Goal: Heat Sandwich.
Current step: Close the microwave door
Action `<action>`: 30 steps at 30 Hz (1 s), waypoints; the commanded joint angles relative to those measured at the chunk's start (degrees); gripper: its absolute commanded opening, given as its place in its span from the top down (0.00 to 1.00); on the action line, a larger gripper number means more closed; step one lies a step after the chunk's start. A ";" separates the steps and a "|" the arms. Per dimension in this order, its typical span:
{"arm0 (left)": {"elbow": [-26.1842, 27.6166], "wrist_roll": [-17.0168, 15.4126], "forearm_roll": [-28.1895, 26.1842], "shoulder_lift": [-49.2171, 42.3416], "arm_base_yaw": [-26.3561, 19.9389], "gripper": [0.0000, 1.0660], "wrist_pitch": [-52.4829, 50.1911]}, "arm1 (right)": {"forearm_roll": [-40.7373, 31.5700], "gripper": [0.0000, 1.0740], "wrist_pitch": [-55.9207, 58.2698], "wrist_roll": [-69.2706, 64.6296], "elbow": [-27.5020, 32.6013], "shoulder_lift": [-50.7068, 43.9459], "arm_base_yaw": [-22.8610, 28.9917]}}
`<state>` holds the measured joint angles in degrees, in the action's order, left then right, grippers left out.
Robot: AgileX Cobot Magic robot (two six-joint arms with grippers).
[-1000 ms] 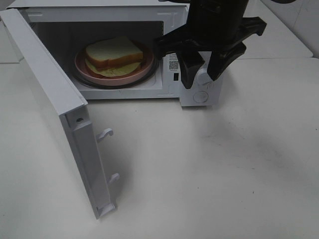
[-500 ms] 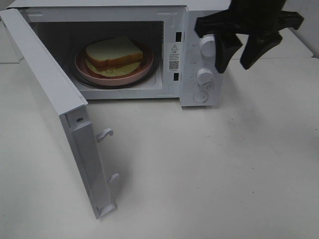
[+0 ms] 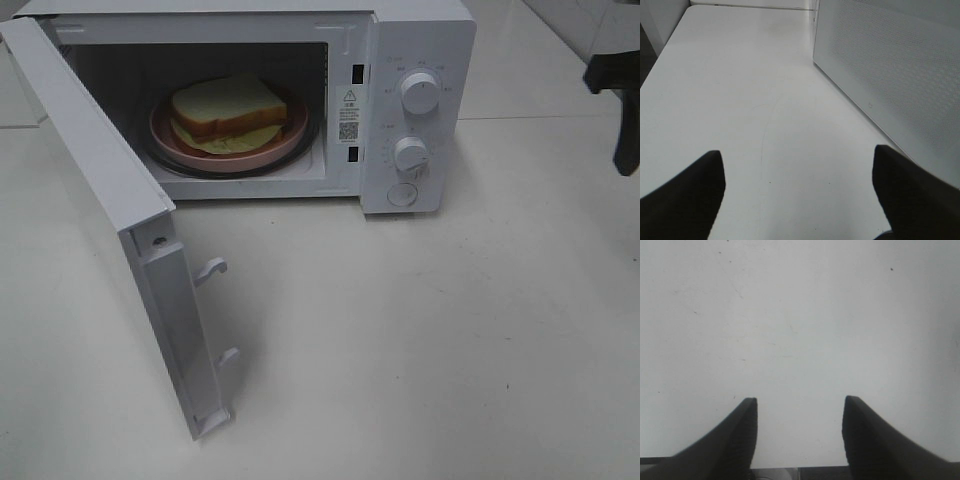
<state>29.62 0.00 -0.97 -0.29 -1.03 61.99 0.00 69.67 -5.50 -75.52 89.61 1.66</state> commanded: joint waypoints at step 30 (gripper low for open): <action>-0.11 0.00 -0.11 -0.97 0.29 0.28 -0.74 | 0.63 0.51 -4.07 1.55 38.90 -64.17 -1.26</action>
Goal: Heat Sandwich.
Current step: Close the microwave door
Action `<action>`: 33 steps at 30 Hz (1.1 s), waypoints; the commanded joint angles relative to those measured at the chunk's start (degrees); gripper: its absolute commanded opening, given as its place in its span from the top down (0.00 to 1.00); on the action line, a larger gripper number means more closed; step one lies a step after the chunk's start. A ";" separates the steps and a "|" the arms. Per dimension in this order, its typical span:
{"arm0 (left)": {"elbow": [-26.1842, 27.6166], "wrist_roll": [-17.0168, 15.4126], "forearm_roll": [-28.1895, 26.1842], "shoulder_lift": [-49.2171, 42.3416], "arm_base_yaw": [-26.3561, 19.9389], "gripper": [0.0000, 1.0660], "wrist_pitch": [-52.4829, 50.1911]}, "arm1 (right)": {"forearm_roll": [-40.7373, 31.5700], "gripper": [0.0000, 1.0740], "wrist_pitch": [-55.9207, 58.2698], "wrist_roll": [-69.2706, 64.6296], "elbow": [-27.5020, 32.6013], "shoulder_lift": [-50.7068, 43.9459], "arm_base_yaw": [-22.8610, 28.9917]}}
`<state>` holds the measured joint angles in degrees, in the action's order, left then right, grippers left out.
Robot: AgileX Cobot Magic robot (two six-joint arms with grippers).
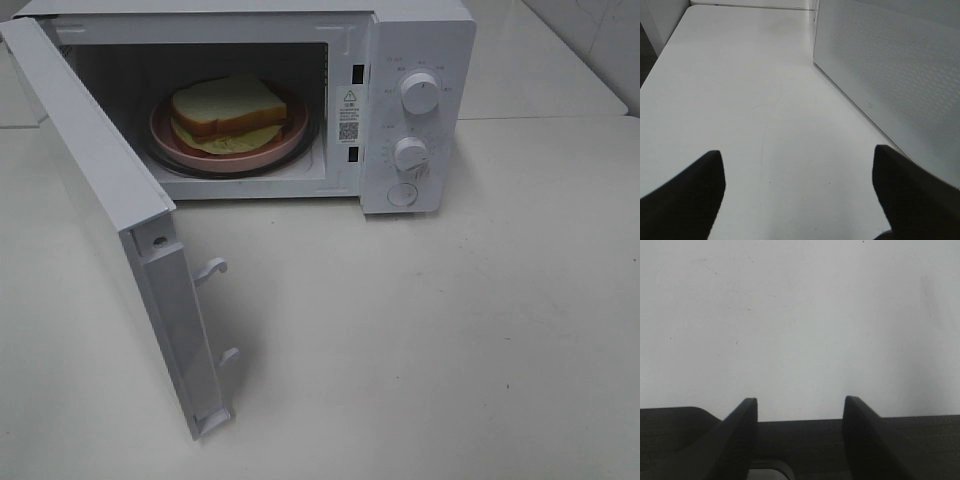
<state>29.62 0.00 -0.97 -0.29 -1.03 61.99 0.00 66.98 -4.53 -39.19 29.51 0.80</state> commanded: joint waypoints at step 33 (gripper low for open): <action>-0.11 0.00 -0.11 -0.97 0.29 0.28 -0.74 | 4.07 0.51 -9.80 0.57 10.66 -24.41 -0.40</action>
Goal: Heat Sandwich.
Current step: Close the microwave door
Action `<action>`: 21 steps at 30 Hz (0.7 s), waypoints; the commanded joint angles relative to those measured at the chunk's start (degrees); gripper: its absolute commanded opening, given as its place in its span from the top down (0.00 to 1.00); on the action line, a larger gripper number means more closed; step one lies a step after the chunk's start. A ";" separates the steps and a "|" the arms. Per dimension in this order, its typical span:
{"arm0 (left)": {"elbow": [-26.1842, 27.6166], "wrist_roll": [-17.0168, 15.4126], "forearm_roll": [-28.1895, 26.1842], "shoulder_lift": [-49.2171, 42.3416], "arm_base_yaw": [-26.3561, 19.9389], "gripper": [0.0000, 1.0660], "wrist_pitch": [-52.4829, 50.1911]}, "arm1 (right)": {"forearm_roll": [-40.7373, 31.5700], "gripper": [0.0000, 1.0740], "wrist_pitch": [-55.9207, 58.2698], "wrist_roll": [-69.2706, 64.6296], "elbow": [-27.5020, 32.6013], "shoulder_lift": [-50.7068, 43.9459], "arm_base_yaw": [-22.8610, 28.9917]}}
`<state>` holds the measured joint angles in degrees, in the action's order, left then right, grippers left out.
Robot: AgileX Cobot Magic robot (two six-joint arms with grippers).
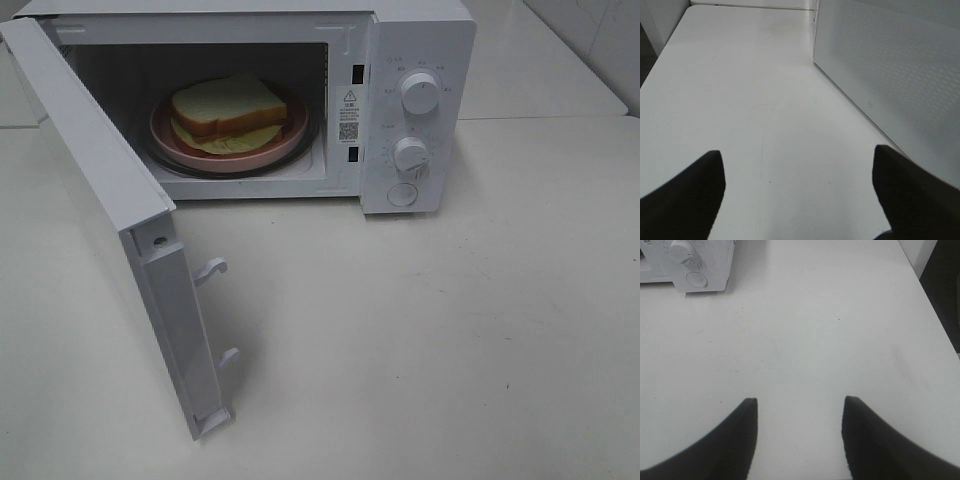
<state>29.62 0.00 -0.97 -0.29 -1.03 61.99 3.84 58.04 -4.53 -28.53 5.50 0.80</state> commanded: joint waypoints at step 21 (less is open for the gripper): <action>-0.11 0.00 -0.11 -0.57 0.29 0.28 -0.74 | 0.46 0.51 -0.86 0.80 0.11 -7.28 -0.17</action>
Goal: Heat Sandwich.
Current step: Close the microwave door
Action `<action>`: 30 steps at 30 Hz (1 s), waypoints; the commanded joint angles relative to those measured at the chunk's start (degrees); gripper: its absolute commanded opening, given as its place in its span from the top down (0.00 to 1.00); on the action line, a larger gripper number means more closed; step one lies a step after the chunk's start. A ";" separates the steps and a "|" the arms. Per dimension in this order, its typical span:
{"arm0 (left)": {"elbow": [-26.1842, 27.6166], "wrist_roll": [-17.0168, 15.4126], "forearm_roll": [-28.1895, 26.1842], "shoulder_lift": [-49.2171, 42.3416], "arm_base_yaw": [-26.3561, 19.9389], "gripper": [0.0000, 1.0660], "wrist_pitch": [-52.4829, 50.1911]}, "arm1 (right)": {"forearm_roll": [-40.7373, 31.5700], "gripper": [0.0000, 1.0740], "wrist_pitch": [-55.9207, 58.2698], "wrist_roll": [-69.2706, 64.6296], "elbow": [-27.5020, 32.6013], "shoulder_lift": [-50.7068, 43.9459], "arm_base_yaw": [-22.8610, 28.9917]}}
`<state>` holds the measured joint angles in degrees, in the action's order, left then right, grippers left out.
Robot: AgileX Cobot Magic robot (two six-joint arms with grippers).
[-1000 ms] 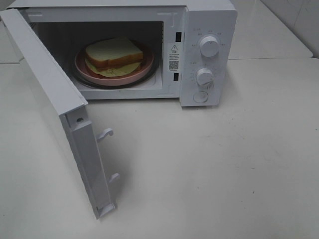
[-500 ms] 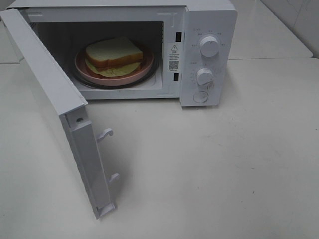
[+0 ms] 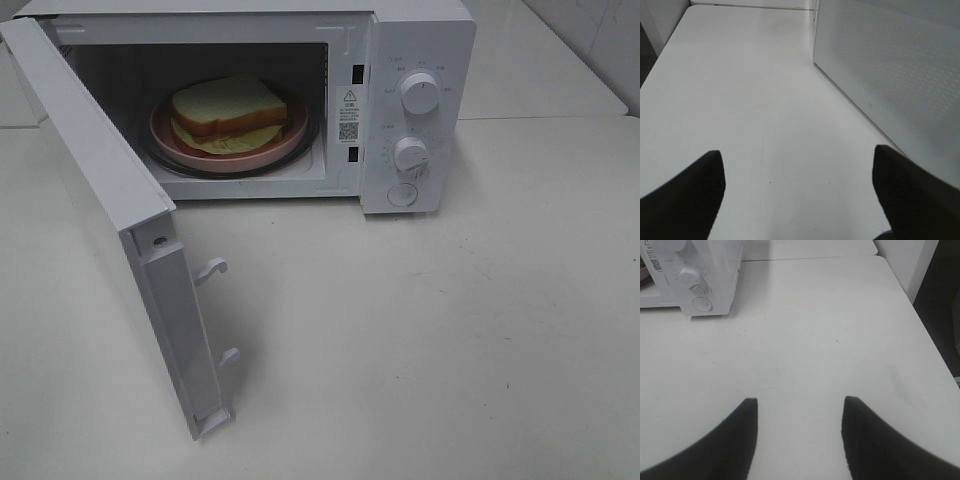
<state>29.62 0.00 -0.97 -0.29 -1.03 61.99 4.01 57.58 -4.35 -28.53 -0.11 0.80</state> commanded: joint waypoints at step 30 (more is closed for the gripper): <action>-0.11 0.00 -0.11 -0.29 0.29 0.28 -0.74 | 0.29 0.52 -0.46 0.63 0.11 -1.66 -0.06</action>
<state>29.62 0.00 -0.97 -0.29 -1.03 61.99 4.01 57.58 -4.24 -28.53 -0.11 0.80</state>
